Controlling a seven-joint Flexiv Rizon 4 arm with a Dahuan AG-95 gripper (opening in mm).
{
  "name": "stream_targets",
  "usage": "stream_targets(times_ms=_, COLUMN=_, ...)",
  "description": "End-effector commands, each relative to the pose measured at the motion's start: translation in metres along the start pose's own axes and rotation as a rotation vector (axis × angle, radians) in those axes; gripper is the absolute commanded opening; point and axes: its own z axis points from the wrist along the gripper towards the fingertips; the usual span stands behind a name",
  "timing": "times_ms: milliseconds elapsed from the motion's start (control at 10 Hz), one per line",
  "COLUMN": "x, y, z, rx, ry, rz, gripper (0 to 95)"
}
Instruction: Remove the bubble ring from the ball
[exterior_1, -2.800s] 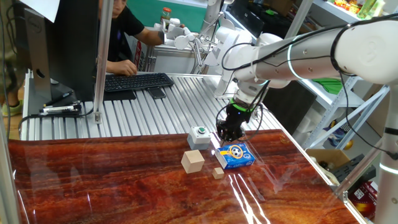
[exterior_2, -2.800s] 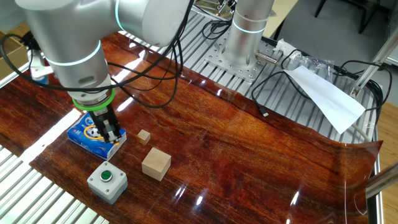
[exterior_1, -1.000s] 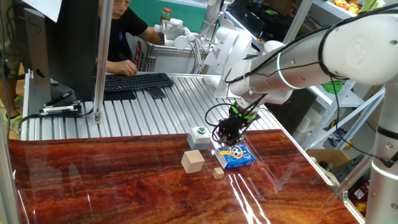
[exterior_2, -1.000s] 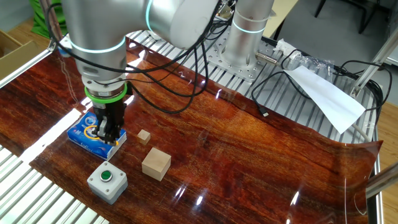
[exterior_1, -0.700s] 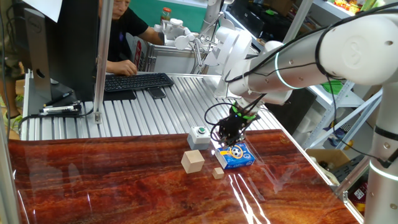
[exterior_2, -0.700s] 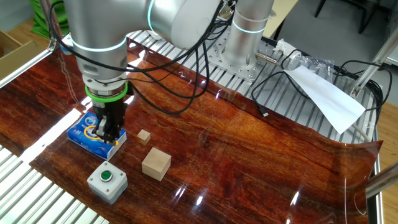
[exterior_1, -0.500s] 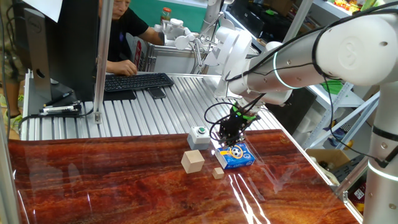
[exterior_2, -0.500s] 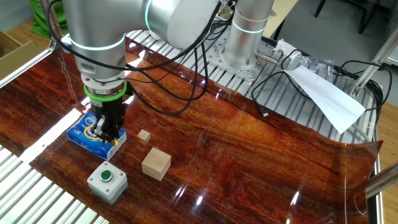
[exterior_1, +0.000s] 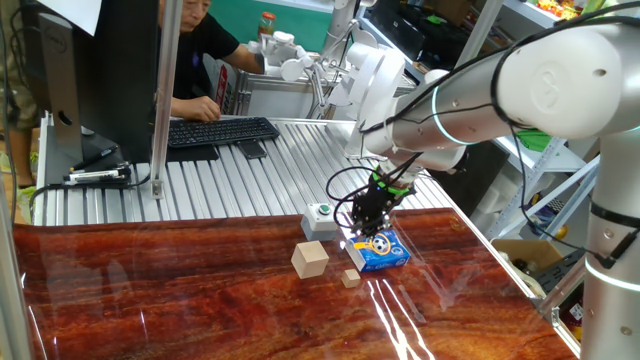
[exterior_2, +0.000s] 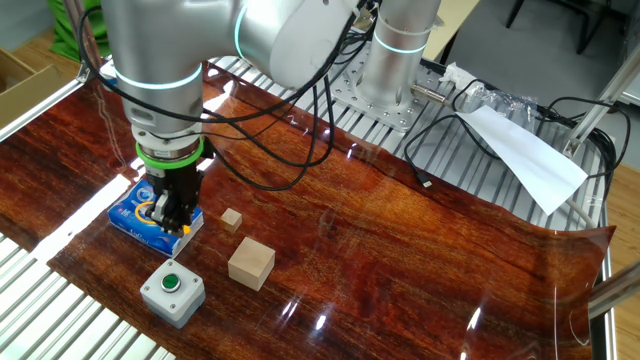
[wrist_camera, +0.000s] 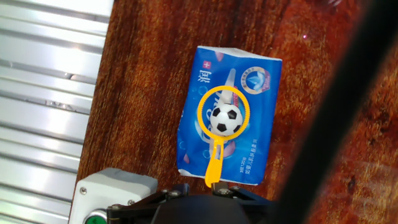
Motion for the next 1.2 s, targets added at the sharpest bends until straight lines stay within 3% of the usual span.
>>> stream_targets(times_ms=100, x=-0.001, y=0.001, z=0.003, rx=0.000, ry=-0.007, rz=-0.001, gripper=19.0)
stream_targets(times_ms=200, x=-0.002, y=0.001, z=0.005, rx=0.000, ry=-0.018, rz=-0.002, gripper=38.0)
stream_targets(times_ms=1000, x=-0.004, y=0.000, z=0.013, rx=0.020, ry=-0.060, rz=-0.015, gripper=38.0)
stream_targets(times_ms=1200, x=-0.004, y=0.000, z=0.014, rx=0.021, ry=-0.057, rz=-0.013, gripper=38.0)
